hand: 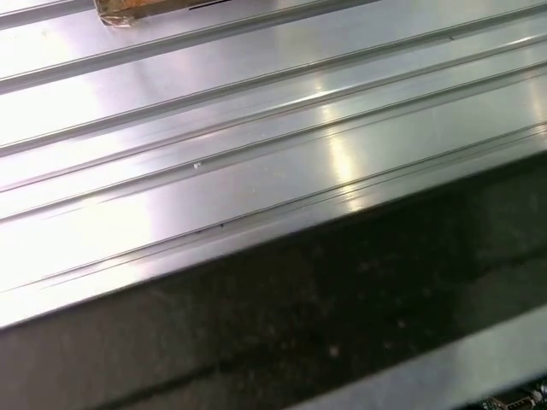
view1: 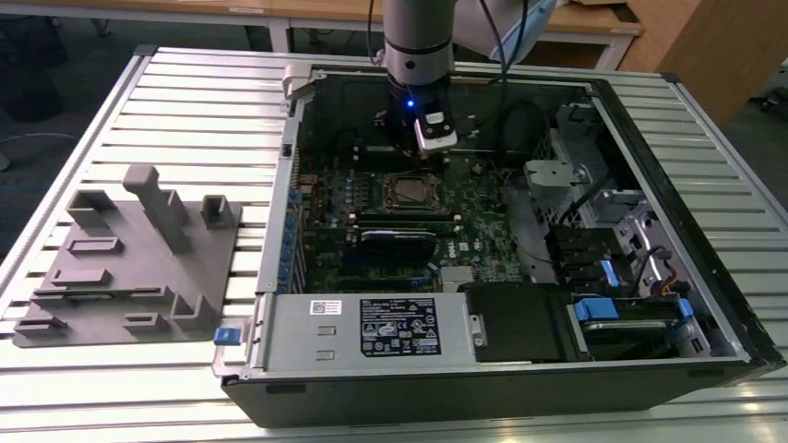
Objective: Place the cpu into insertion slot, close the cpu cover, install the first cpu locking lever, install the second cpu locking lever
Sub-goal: 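Install the first cpu locking lever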
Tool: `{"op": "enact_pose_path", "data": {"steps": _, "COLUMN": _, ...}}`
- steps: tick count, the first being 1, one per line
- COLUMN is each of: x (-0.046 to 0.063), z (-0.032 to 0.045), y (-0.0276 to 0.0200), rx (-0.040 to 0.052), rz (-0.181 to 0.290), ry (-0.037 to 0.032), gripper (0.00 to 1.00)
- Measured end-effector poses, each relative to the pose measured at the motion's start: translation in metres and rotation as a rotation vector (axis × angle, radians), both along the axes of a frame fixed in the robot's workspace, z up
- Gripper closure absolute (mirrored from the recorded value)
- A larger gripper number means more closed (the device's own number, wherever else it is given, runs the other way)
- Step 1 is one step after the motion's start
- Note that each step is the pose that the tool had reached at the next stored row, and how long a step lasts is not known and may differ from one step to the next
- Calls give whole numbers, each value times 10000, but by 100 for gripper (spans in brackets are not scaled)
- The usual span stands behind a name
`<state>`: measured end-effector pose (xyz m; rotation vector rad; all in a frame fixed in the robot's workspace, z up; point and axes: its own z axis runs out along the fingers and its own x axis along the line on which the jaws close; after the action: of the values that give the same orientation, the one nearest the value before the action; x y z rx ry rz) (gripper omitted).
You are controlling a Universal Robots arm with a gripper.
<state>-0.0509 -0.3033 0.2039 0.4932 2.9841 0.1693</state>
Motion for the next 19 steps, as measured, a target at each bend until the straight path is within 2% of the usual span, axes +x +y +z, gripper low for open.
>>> {"op": "enact_pose_path", "data": {"steps": 5, "x": 0, "z": -2, "y": 2, "rx": 1, "rz": -245, "ry": 0, "gripper": 89}}
{"op": "enact_pose_path", "data": {"steps": 12, "x": 0, "z": -4, "y": 1, "rx": -1, "rz": -1069, "ry": 0, "gripper": 89}}
{"op": "enact_pose_path", "data": {"steps": 19, "x": 0, "z": -16, "y": 3, "rx": -37, "rz": -1438, "ry": -1, "gripper": 89}}
